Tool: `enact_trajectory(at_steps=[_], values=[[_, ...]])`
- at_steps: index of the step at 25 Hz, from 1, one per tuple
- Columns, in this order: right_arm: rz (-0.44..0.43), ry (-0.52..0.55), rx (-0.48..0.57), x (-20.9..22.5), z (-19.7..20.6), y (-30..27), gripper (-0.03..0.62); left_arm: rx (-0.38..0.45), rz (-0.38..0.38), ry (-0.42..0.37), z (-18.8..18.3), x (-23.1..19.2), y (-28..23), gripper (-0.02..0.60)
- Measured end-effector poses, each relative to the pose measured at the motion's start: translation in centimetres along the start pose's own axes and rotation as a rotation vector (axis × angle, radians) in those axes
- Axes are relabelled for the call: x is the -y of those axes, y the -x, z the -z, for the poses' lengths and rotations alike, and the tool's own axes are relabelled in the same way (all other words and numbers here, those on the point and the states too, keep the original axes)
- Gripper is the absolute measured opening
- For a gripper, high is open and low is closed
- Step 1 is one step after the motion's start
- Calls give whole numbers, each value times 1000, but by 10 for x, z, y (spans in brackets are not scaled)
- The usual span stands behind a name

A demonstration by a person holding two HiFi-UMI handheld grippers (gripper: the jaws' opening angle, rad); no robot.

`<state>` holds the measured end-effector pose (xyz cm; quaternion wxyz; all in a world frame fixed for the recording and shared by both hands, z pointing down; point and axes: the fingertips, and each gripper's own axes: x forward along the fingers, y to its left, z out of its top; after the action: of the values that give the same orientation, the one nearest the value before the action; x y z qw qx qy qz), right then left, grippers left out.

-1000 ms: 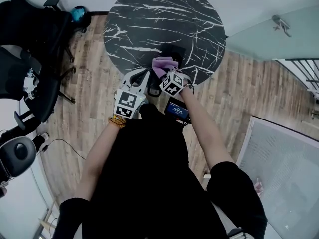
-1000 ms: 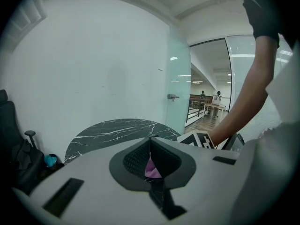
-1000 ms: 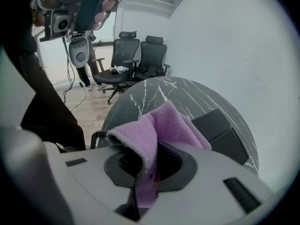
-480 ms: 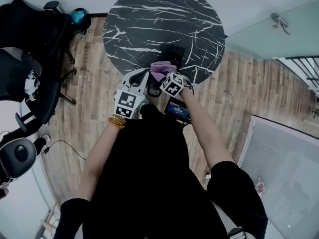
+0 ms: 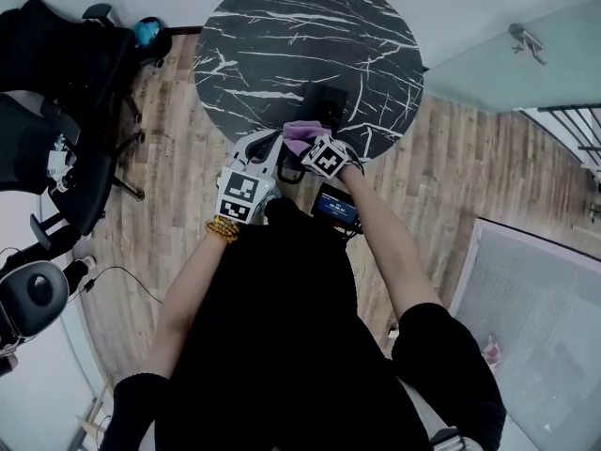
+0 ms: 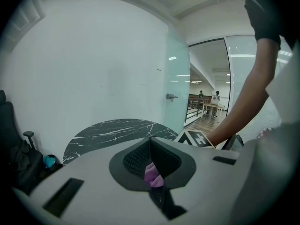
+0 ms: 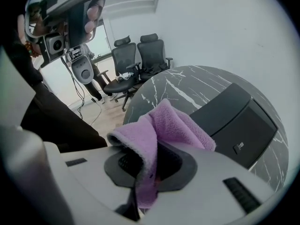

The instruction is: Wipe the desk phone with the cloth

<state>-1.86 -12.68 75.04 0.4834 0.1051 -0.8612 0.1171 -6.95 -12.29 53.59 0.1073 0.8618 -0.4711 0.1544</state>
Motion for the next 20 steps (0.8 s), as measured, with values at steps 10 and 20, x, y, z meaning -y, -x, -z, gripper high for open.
enact_trajectory(at_steps=[10, 20], values=[[23, 12, 262, 56, -67, 63, 59, 4, 21, -12, -8, 5, -10, 14], [478, 93, 368, 165, -110, 144, 58, 13, 11, -9, -12, 2, -17, 14]])
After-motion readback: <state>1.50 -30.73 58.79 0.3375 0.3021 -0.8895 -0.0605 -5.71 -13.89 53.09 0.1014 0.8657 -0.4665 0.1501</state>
